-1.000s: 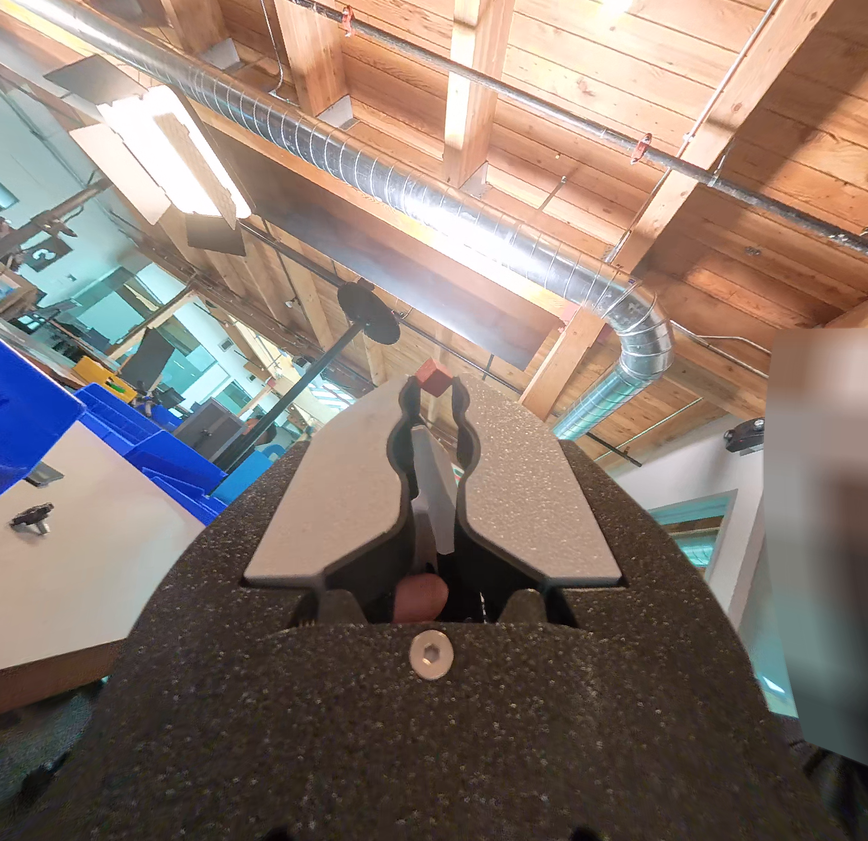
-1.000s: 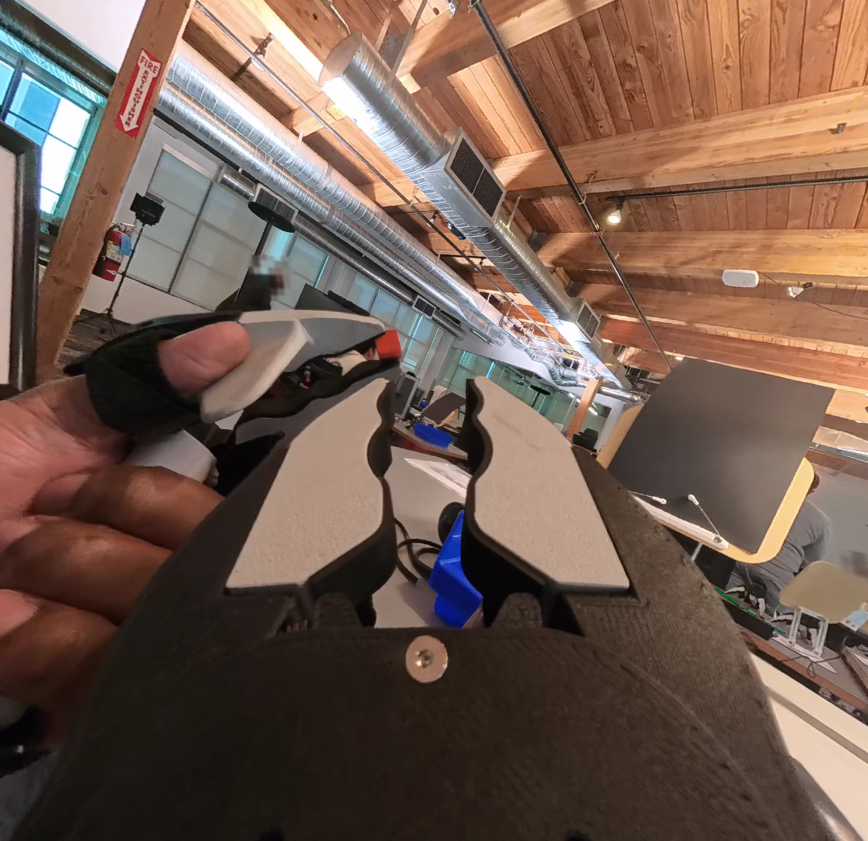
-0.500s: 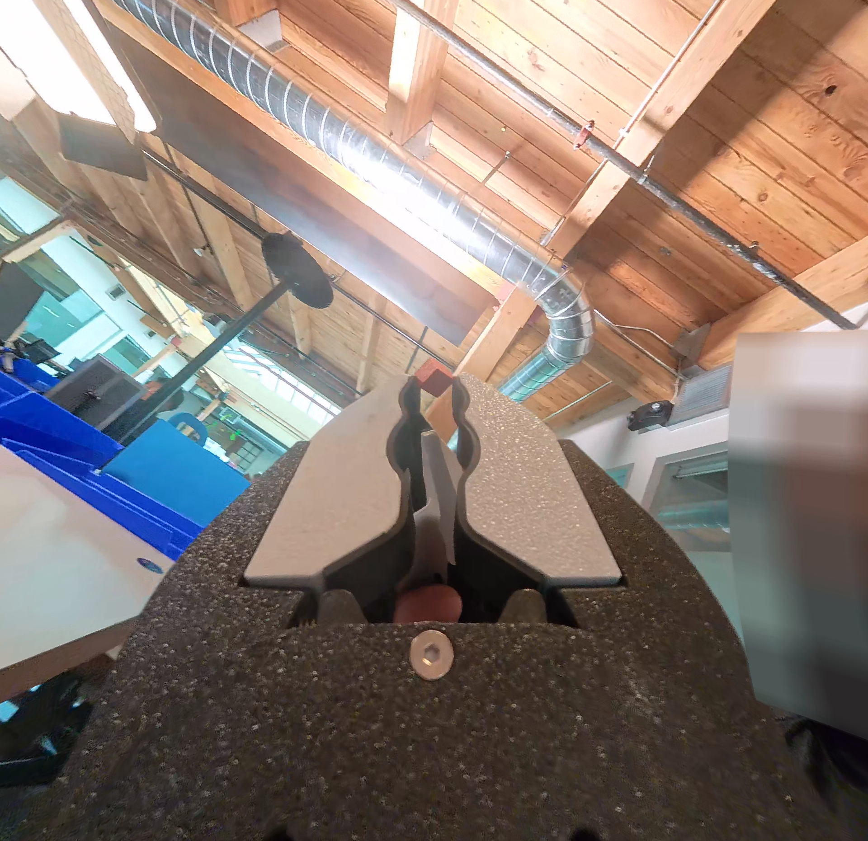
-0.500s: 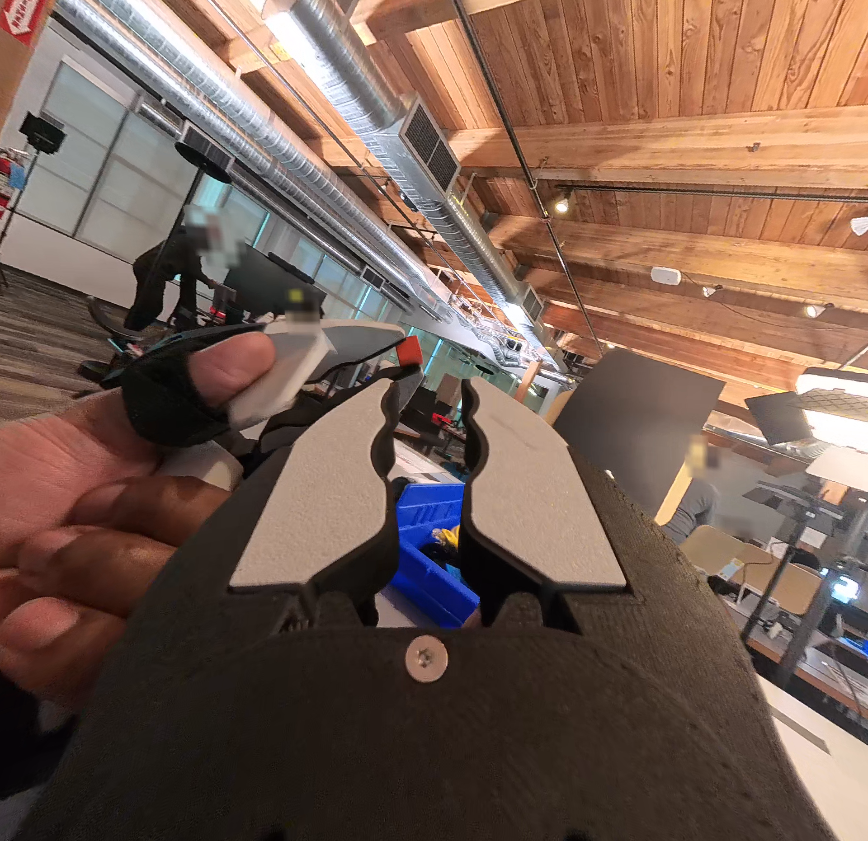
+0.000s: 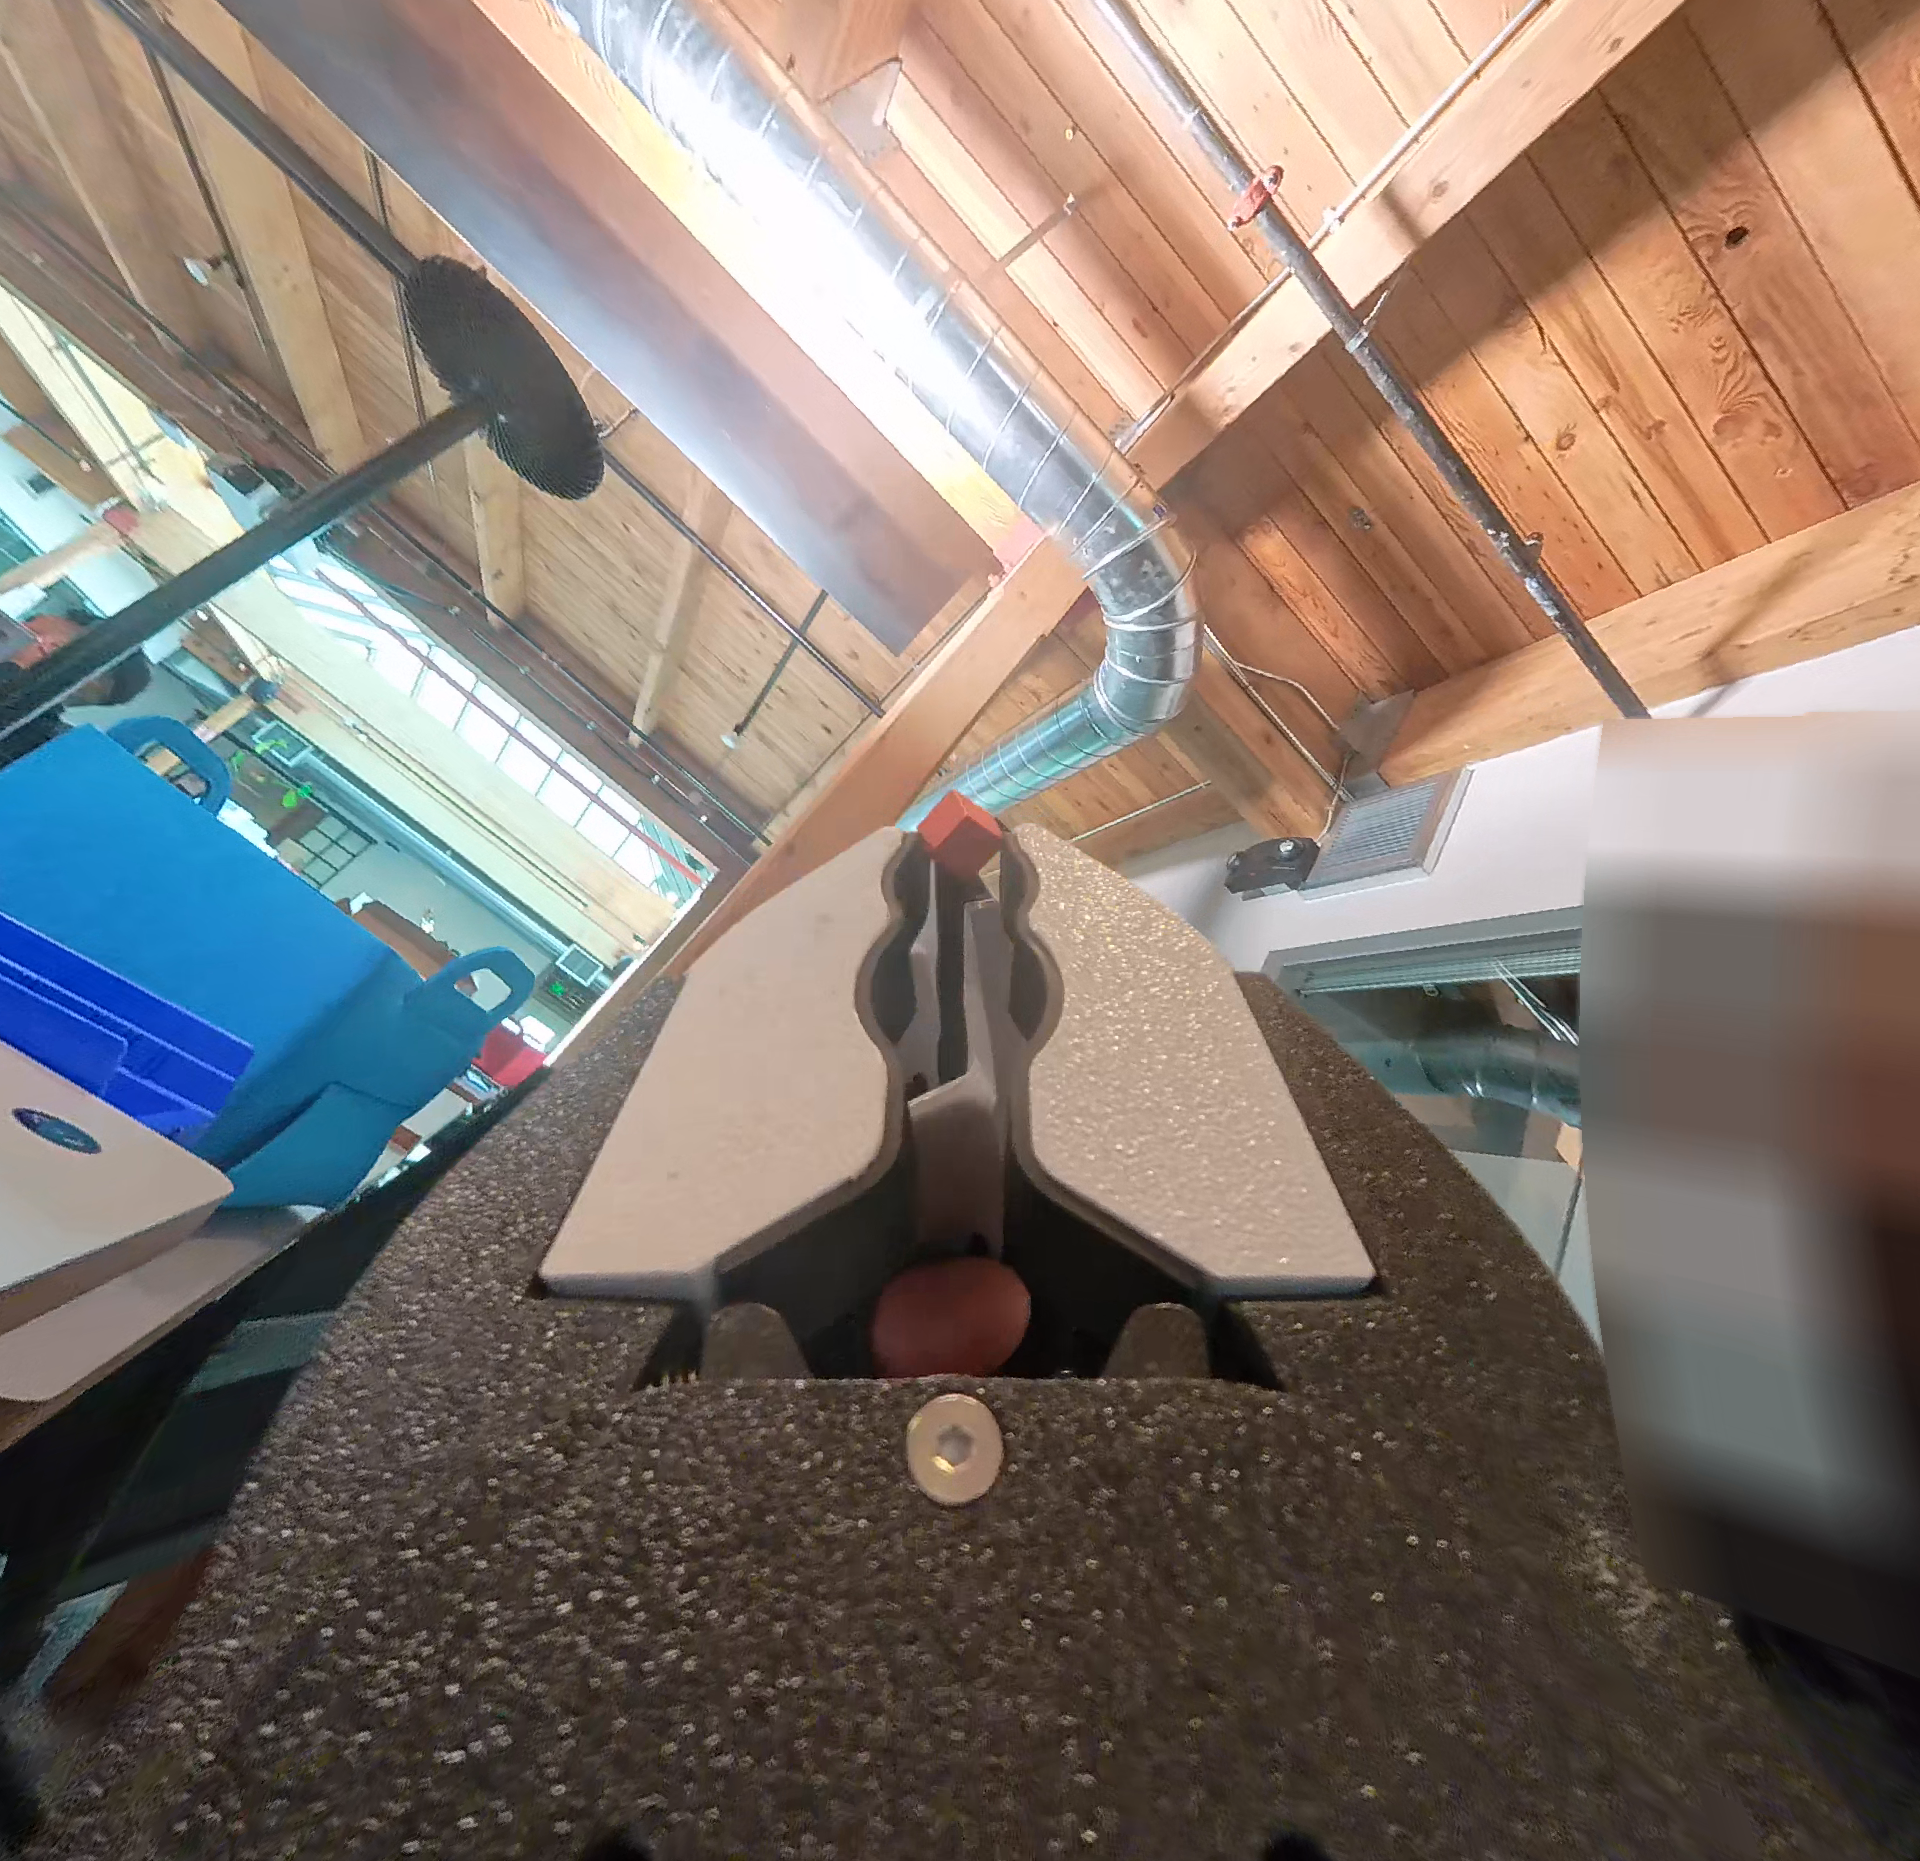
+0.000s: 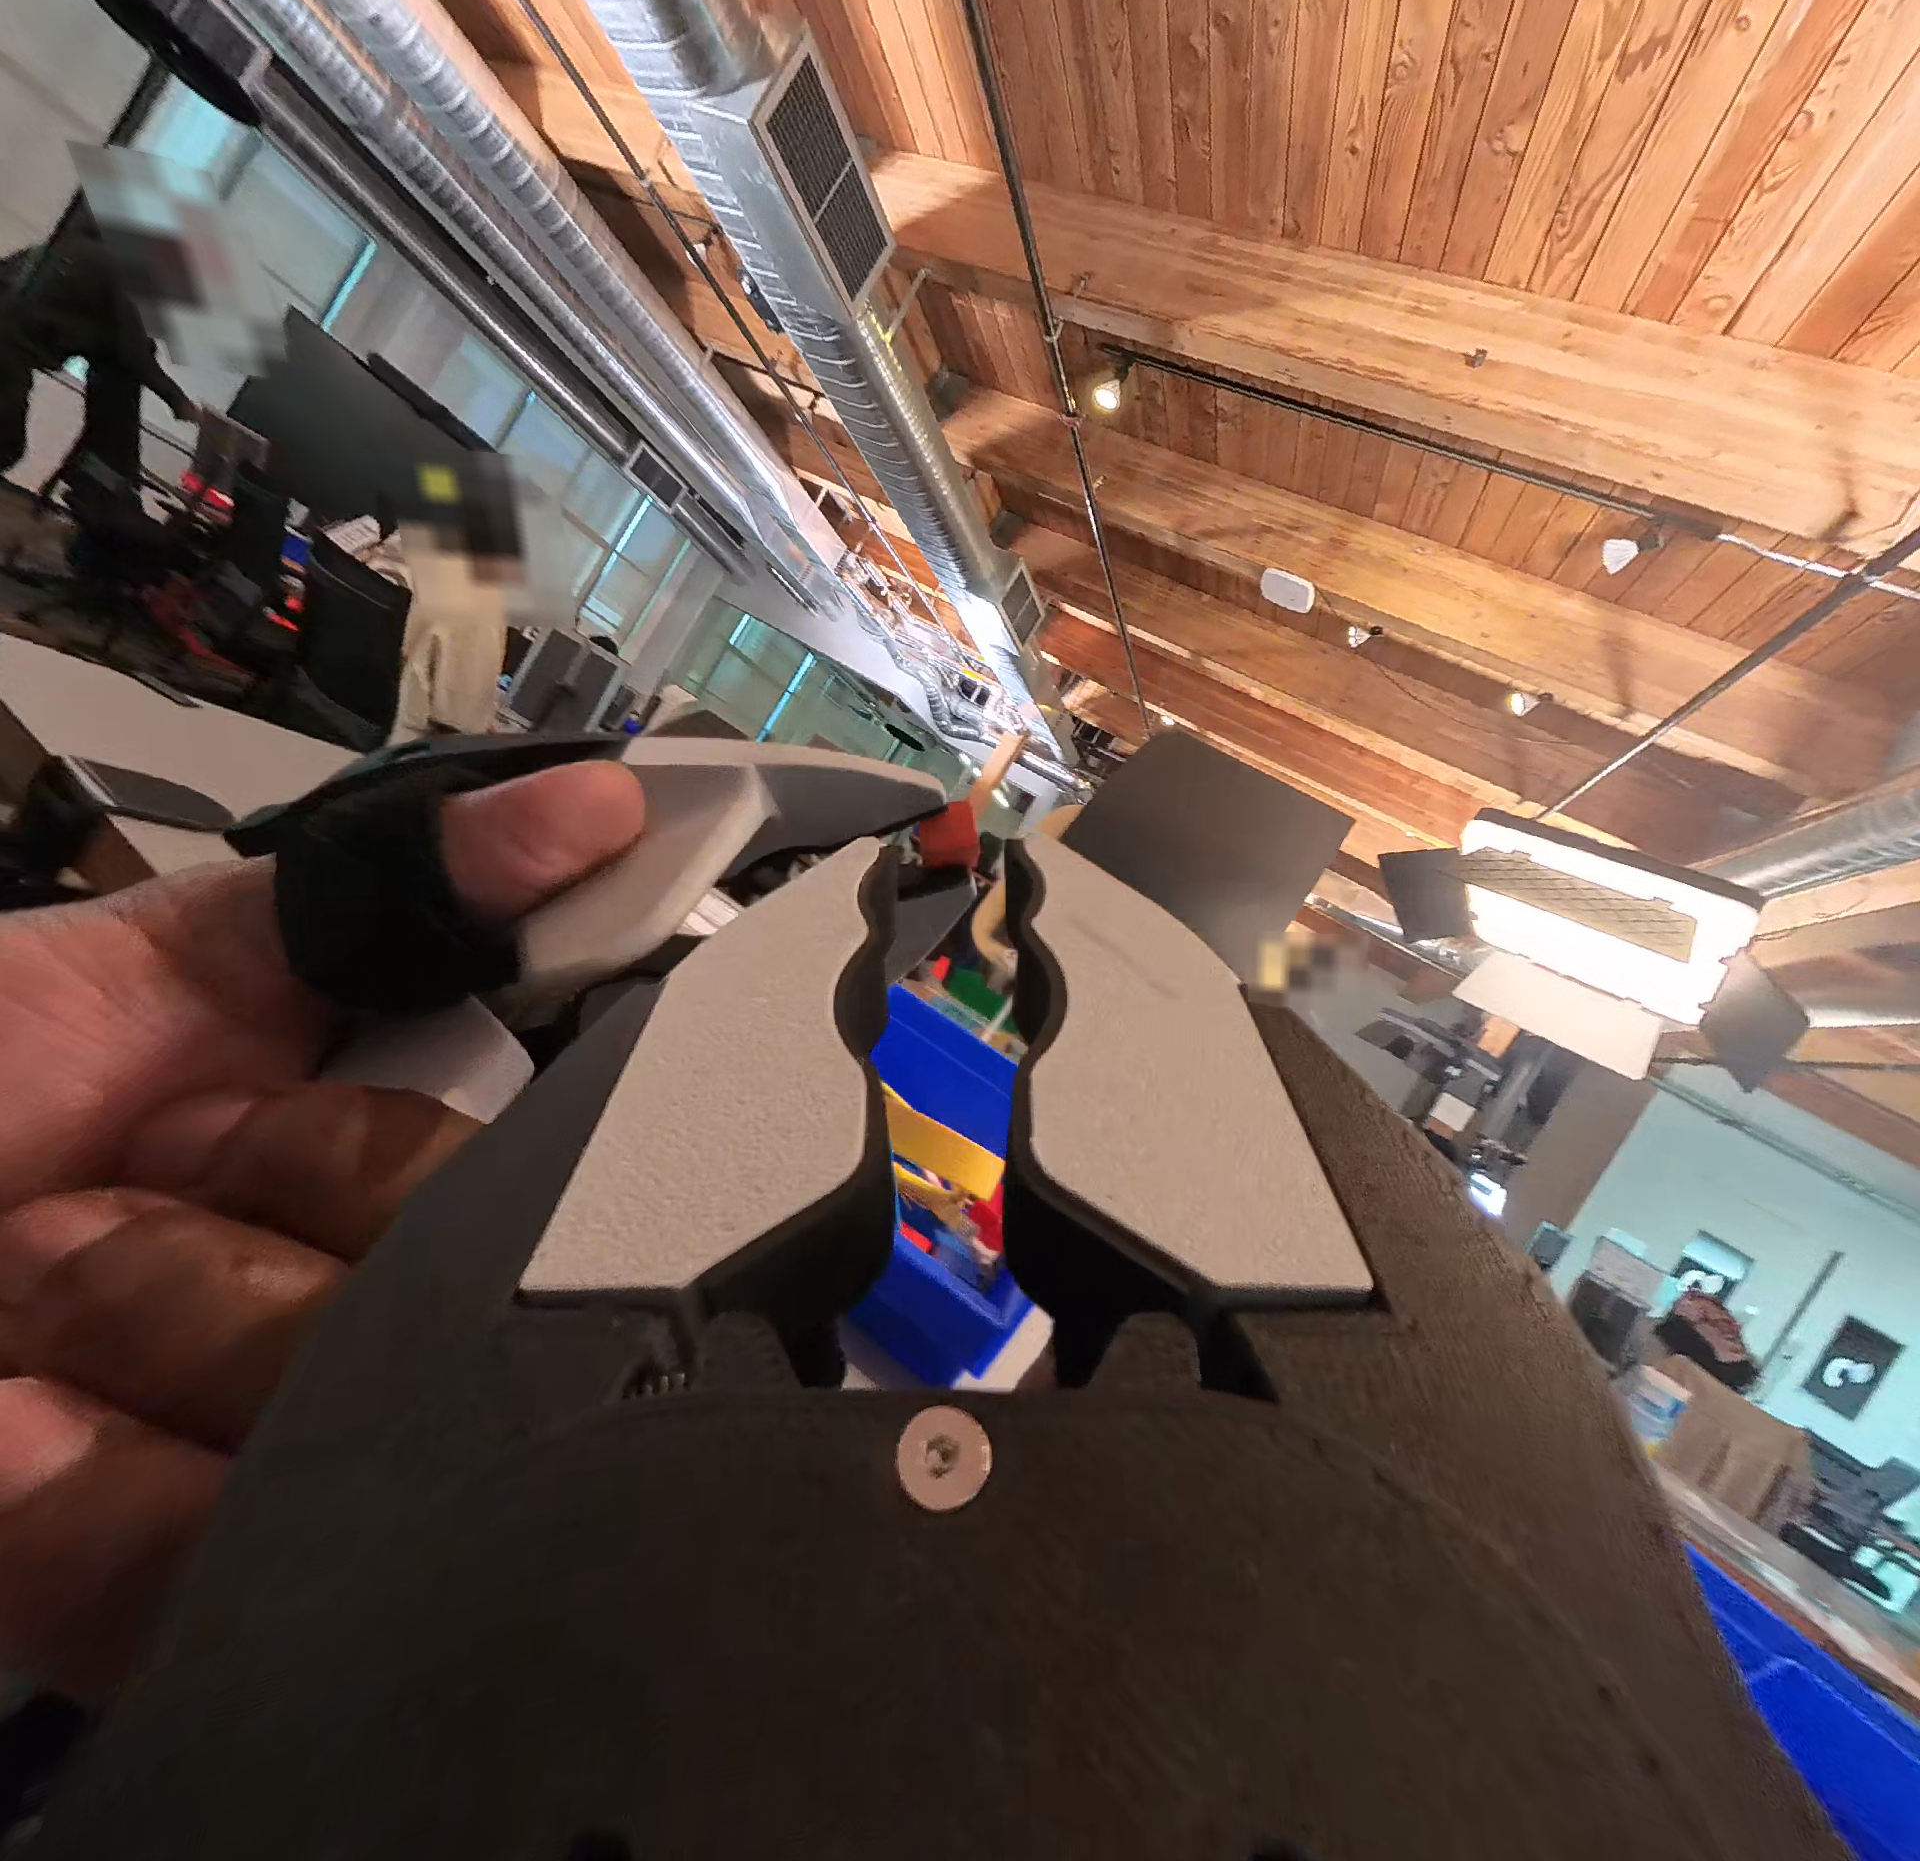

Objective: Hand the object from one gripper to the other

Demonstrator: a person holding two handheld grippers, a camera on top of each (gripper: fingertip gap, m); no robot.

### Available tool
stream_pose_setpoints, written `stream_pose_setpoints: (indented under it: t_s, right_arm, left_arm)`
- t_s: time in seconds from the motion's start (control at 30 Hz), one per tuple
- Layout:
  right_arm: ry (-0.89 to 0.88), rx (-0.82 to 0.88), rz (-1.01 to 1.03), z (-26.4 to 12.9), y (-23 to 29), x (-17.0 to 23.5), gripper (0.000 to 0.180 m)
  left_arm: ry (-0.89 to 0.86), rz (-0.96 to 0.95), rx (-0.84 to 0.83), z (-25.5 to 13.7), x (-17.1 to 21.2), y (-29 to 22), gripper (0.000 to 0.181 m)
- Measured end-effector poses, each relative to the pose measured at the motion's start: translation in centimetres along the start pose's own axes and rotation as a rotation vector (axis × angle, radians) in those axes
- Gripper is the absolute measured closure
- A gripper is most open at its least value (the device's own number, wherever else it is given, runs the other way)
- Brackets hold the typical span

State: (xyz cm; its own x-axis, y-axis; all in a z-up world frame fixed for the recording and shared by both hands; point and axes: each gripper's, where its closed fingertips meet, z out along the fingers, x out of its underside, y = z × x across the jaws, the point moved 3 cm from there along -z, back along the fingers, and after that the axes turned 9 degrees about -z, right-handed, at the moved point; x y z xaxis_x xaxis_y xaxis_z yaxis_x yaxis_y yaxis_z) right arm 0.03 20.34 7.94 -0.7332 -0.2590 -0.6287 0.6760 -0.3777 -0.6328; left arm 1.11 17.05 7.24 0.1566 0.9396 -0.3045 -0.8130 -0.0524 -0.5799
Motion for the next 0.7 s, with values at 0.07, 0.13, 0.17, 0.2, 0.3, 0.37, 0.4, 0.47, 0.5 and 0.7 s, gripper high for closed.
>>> stream_pose_setpoints:
  t_s: [0.07,0.13,0.17,0.2,0.3,0.37,0.4,0.47,0.5,0.7]
  right_arm:
    - [0.017,0.006,-0.039,-0.2,-0.1,0.0,0.162]
    - [0.033,0.012,-0.065,-0.4,-0.3,0.1,0.163]
    - [0.04,0.012,-0.07,-0.4,-0.5,0.1,0.163]
    - [0.045,0.013,-0.07,-0.5,-0.6,0.2,0.163]
    - [0.059,0.015,-0.074,-0.7,-1.0,0.3,0.163]
    - [0.062,0.005,-0.075,-0.7,-1.2,0.4,0.164]
    - [0.064,-0.002,-0.076,-0.7,-1.2,0.4,0.164]
    - [0.067,-0.018,-0.077,-0.7,-1.2,0.5,0.165]
    - [0.065,-0.029,-0.075,-0.7,-1.2,0.4,0.166]
    - [0.053,-0.087,-0.061,-0.7,-1.2,0.4,0.17]
  left_arm:
    - [0.03,0.001,-0.008,0.3,0.3,0.3,0.167]
    - [0.062,0.026,-0.023,0.6,0.4,0.5,0.167]
    - [0.078,0.041,-0.032,0.6,0.5,0.6,0.167]
    - [0.094,0.052,-0.039,0.7,0.5,0.6,0.167]
    - [0.144,0.075,-0.054,1.0,0.7,0.8,0.167]
    - [0.172,0.089,-0.063,1.1,0.8,0.9,0.167]
    - [0.187,0.094,-0.067,1.1,0.8,0.9,0.167]
    - [0.216,0.097,-0.075,1.1,0.8,1.0,0.167]
    - [0.232,0.097,-0.076,1.1,0.8,1.0,0.167]
    - [0.345,0.069,-0.081,1.0,0.9,0.9,0.167]
